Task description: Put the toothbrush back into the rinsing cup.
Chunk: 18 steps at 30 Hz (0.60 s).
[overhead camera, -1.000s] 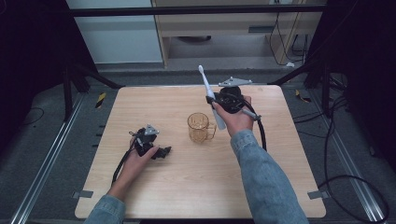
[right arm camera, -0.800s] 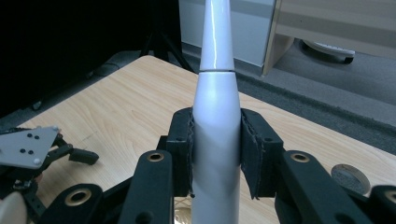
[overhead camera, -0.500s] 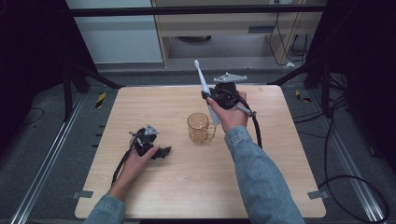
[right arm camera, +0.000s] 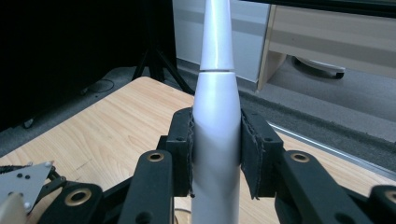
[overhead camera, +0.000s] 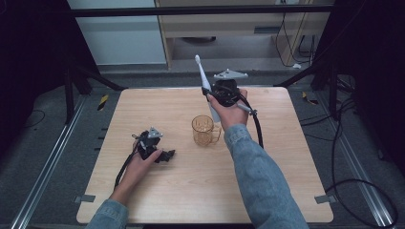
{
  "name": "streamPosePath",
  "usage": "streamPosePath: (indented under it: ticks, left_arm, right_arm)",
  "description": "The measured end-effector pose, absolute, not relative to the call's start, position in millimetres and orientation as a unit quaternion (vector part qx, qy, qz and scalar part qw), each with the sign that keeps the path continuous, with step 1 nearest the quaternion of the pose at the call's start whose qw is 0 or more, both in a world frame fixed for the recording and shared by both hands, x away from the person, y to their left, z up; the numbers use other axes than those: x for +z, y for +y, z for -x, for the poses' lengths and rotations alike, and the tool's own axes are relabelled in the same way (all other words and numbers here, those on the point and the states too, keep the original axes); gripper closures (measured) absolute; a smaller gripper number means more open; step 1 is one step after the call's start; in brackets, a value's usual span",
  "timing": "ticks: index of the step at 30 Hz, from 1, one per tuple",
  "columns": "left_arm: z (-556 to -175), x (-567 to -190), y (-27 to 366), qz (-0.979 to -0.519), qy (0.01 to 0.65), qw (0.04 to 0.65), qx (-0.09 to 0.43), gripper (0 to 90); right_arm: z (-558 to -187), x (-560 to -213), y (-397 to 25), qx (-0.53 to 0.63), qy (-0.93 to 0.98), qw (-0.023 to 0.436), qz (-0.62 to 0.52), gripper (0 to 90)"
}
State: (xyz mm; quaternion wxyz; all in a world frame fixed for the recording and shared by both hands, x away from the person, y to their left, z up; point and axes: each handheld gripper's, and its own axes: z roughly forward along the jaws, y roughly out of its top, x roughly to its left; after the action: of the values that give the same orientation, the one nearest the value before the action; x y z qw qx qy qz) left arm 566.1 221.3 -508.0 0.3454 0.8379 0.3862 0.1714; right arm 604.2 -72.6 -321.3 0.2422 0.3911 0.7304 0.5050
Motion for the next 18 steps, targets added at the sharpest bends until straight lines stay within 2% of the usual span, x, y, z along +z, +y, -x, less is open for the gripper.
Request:
streamPosePath:
  ticks: [18]
  left_arm:
    - [-566.1, -508.0, 221.3, -0.838, 0.386, 0.345, 0.171, 0.0]
  right_arm:
    - [-621.1, -328.7, -58.9, 0.515, 0.716, 0.245, -0.403, 66.9]
